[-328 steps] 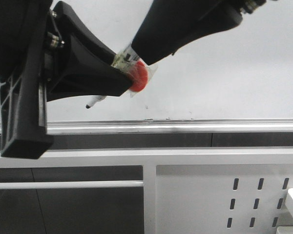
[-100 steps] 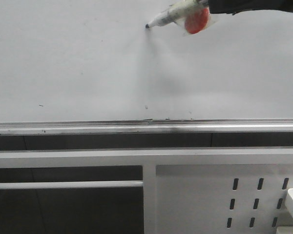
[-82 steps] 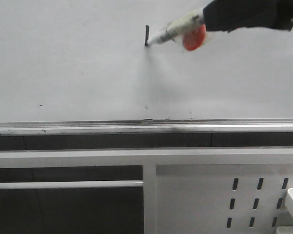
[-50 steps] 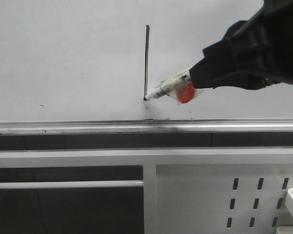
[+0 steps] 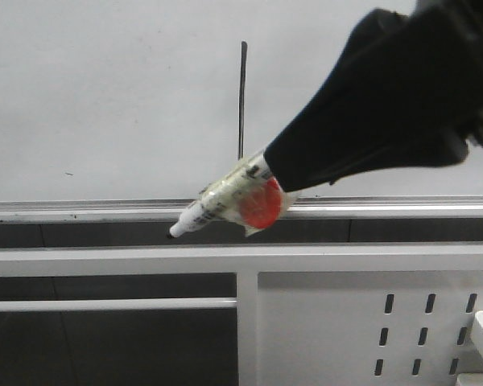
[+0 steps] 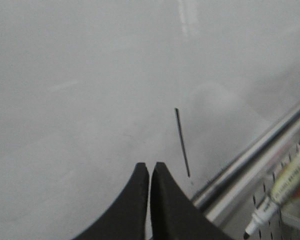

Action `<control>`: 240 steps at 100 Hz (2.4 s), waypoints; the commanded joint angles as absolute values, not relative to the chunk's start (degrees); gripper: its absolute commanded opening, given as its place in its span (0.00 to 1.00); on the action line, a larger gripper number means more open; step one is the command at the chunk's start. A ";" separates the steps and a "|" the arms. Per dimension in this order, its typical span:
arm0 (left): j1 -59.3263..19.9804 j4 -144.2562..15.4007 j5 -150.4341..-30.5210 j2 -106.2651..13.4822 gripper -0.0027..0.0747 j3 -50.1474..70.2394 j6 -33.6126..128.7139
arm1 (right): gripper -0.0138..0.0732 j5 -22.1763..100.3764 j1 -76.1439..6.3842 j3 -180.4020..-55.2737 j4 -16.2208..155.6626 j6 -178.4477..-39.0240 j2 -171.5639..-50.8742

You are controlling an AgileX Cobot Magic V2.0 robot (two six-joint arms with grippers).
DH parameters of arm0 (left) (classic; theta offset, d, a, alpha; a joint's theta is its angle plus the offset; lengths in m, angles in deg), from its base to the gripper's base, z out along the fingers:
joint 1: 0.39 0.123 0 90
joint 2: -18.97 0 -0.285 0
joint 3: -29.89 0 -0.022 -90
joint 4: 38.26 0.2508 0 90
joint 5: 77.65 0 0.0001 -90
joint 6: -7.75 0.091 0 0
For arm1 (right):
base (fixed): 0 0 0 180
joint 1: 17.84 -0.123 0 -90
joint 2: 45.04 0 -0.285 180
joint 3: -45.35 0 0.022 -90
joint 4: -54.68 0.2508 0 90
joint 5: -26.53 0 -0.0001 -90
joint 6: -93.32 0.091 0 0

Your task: Write number 1 on whiteboard

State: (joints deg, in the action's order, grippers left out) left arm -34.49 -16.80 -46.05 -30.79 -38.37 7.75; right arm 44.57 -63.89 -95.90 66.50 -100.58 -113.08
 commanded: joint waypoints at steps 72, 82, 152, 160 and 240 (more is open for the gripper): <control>-37.07 5.20 -39.24 -54.96 0.44 -24.97 -2.20 | 0.08 62.15 -66.46 -118.78 62.19 -103.47 -119.74; -37.07 5.20 -39.36 -55.45 0.44 -24.83 -2.20 | 0.08 62.07 -66.45 -118.78 62.30 -103.47 -119.74; -37.07 3.02 -39.36 -55.45 0.01 -24.97 -2.20 | 0.14 61.46 -66.45 -118.78 63.41 -103.47 -119.61; -37.07 0.45 -39.36 -55.45 0.01 -25.59 -2.20 | 0.34 61.37 -66.45 -118.78 63.41 -103.47 -119.53; -43.28 -46.95 -5.75 -69.95 0.01 -34.79 -1.79 | 0.08 62.83 -66.26 -118.78 55.17 -100.04 -108.17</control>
State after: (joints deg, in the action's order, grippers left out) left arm -41.54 -41.96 -16.69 -68.36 -35.74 -1.67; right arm 66.02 -66.42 -116.82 55.91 -100.29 -109.03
